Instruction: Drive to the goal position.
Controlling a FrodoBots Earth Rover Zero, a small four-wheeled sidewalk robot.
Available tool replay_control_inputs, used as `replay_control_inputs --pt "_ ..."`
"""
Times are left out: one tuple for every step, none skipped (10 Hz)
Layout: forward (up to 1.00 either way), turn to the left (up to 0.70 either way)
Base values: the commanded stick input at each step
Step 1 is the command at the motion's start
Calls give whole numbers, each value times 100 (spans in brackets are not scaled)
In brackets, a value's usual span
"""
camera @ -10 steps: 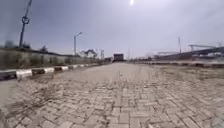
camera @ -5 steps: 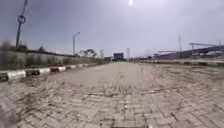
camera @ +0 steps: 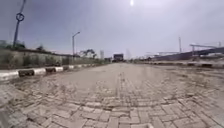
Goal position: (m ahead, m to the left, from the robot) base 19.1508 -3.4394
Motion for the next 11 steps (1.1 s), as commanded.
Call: replay_control_inputs --pt "100 0" --pt "100 0" --pt "100 0" --pt "100 4" --pt "100 16" --pt "100 12" --pt "100 8" --pt "100 3" --pt "100 0" --pt "100 0" --pt "100 -7"
